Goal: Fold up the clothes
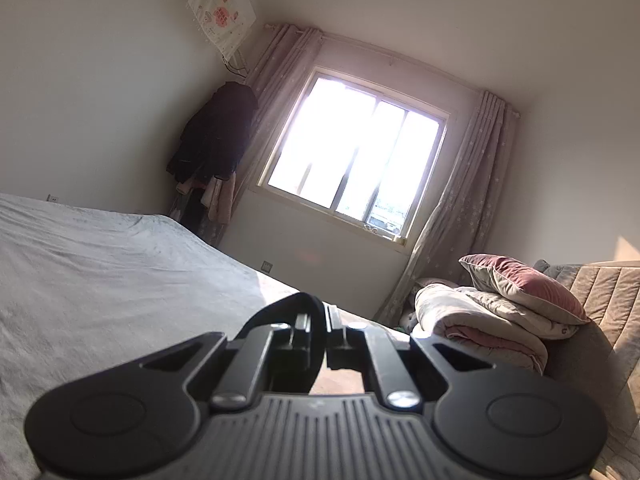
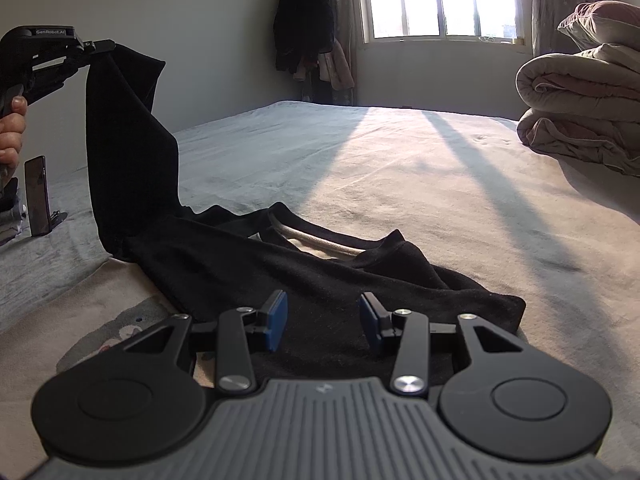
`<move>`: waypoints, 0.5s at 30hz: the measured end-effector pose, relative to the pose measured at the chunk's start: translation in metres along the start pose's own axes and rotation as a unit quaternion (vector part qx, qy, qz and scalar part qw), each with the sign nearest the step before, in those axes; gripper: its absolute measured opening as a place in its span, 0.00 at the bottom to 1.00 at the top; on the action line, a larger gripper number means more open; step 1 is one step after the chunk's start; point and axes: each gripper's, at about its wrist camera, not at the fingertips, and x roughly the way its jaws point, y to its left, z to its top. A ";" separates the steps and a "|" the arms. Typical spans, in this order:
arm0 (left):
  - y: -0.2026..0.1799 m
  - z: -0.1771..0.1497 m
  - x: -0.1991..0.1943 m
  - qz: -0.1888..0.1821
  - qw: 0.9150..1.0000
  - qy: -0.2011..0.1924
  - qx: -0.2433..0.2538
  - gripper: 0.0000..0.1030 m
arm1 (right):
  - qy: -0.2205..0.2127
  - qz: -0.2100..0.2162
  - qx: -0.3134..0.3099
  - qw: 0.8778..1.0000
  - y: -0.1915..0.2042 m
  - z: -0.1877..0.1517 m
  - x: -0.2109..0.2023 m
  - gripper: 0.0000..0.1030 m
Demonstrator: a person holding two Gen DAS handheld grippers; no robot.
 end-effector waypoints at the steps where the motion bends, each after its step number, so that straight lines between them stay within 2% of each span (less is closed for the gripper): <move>1: -0.007 -0.005 -0.001 -0.008 1.000 0.007 -0.002 0.06 | 0.000 0.000 0.000 1.000 0.000 0.000 0.000 0.43; 9: -0.032 -0.056 0.008 -0.051 0.996 0.069 -0.023 0.06 | -0.002 -0.002 -0.001 1.000 -0.001 0.000 -0.001 0.44; 15: -0.046 -0.100 0.012 -0.072 0.989 0.124 -0.042 0.06 | -0.002 -0.006 0.000 1.000 -0.002 0.000 0.000 0.44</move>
